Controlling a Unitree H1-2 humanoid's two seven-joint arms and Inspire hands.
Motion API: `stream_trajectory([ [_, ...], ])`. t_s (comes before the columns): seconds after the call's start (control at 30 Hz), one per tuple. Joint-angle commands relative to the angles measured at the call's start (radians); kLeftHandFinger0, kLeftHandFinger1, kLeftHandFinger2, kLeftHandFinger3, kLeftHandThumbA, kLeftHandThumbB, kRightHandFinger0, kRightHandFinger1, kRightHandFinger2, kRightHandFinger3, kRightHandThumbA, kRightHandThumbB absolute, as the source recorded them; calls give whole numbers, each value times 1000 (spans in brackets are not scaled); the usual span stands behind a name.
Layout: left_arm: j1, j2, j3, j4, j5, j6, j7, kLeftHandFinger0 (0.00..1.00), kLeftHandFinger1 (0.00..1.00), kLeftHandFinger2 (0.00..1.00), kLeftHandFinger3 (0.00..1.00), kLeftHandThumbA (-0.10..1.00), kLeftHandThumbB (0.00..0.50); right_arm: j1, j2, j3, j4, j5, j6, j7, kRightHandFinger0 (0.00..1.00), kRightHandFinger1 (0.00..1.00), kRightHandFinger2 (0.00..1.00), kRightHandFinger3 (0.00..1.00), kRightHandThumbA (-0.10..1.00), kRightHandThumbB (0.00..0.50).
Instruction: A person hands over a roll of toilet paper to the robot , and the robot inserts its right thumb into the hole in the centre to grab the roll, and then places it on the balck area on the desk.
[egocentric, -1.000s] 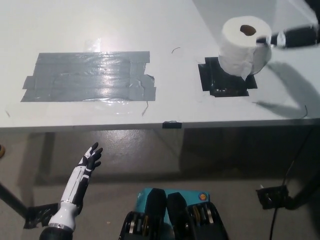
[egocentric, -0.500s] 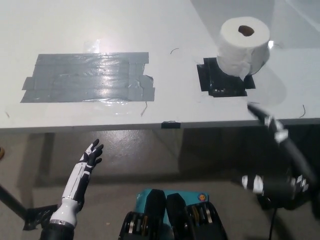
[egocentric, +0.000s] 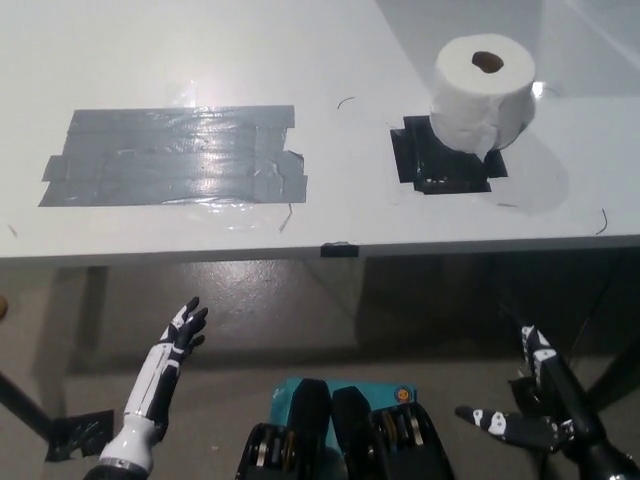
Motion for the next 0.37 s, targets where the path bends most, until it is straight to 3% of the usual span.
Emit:
stream_trajectory([
  [0.0, 10, 3, -10, -52, -11, -20, -12, 987, 1000, 1000, 1000, 1000, 492, 14, 3, -24, 57, 68, -219, -65, 1000, 1000, 1000, 1000, 882, 200],
  [0.17, 16, 1, -9, -64, -22, -10, -17, 1000, 1000, 1000, 1000, 1000, 493, 16, 0, -16, 56, 69, -217, -67, 1000, 1000, 1000, 1000, 894, 237],
  [0.33, 15, 4, -7, -65, -27, -10, -18, 982, 1000, 1000, 1000, 1000, 485, 11, -6, -6, 55, 64, -217, -71, 1000, 1000, 1000, 1000, 897, 234],
])
